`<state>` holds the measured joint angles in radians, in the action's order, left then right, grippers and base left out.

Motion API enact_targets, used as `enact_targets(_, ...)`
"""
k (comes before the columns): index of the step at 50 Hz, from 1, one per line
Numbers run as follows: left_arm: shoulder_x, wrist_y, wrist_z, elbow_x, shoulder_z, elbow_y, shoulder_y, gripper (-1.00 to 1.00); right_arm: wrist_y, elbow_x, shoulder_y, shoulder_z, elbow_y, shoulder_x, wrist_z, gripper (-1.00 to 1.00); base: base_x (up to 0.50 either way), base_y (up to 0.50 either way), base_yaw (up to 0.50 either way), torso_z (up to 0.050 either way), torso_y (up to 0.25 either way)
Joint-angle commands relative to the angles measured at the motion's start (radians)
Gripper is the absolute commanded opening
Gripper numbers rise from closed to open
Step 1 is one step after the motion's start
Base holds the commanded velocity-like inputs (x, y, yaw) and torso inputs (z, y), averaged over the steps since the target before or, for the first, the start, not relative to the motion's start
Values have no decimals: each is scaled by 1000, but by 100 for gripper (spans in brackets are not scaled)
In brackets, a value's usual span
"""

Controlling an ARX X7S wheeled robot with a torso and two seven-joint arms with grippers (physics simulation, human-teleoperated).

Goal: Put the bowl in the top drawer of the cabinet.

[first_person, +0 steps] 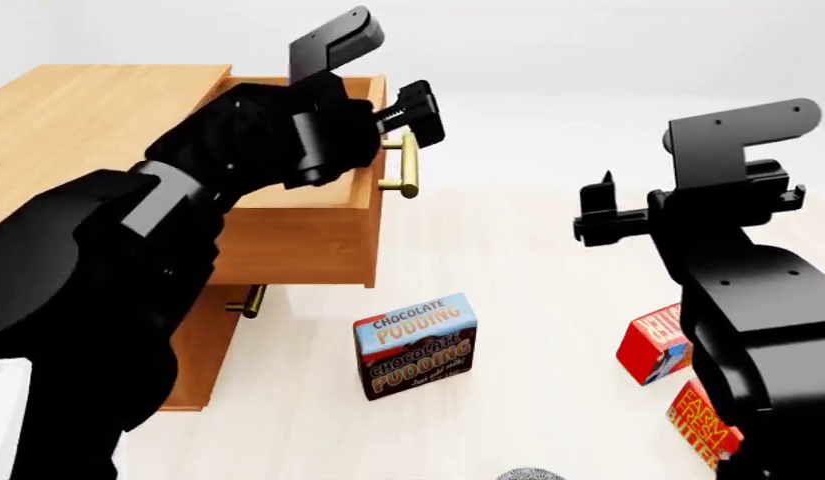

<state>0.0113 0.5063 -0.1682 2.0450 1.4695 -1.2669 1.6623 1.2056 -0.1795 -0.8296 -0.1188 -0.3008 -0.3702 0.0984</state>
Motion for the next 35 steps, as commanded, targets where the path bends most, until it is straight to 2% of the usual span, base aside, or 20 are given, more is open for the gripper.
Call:
enact_targets(1,-11,164,104,363,189,93,-179,100,30,-8,2,11,-30,-14,-1,100,19,-3,-8,0,0)
enact_targets(14,-11,118,104,351,163,229,-181,100,29,-7,11,4,-41,-21,4,100,8,-4,-10,0,0)
enact_targets(27,-11,31,29,299,139,409,-183,100,55,-20,26,41,-86,-37,2,100,3,-4,-10,0,0)
enact_targets(35,58,-60,-71,295,89,690,-175,100,14,-12,38,44,-46,-27,12,100,0,0,0,0,0)
